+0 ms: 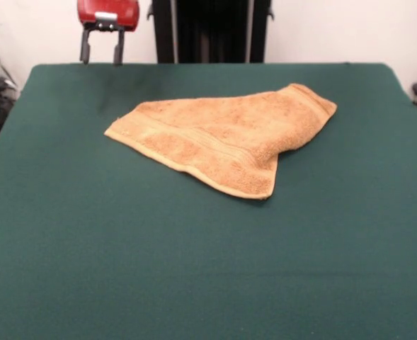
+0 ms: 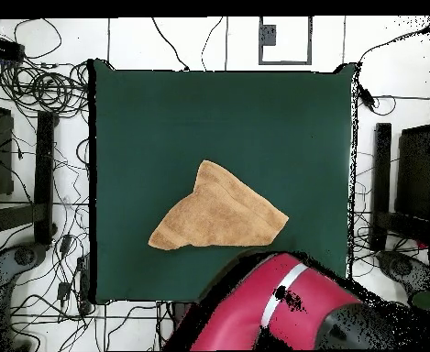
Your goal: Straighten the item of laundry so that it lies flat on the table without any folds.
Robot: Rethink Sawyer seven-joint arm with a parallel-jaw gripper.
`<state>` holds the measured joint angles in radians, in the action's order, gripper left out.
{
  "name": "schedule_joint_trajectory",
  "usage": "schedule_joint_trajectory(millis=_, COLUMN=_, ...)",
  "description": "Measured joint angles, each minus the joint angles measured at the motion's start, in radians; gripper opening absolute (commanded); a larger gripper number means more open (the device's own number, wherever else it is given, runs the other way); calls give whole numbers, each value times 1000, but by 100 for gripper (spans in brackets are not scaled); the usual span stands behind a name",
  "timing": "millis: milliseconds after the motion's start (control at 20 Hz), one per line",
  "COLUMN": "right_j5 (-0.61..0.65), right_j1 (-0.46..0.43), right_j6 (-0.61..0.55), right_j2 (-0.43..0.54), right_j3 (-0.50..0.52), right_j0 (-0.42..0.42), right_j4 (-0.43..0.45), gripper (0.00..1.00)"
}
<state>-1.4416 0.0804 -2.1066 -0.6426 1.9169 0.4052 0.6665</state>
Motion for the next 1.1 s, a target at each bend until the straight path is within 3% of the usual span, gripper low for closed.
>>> schedule_joint_trajectory(millis=350, right_j5=12, right_j1=30, right_j6=0, right_j2=-13, right_j3=26, right_j0=25, right_j4=7, gripper=100)
schedule_joint_trajectory(millis=550, right_j5=77, right_j1=60, right_j6=-3, right_j2=-13, right_j3=18, right_j0=43, right_j4=102, gripper=100)
schedule_joint_trajectory(millis=600, right_j5=133, right_j1=67, right_j6=-15, right_j2=-6, right_j3=6, right_j0=67, right_j4=177, gripper=100)
schedule_joint_trajectory(millis=700, right_j5=157, right_j1=66, right_j6=-24, right_j2=2, right_j3=-1, right_j0=82, right_j4=208, gripper=100)
schedule_joint_trajectory(millis=1000, right_j5=265, right_j1=33, right_j6=-111, right_j2=119, right_j3=-37, right_j0=214, right_j4=309, gripper=100)
schedule_joint_trajectory(millis=1100, right_j5=310, right_j1=14, right_j6=-197, right_j2=202, right_j3=-46, right_j0=283, right_j4=361, gripper=100)
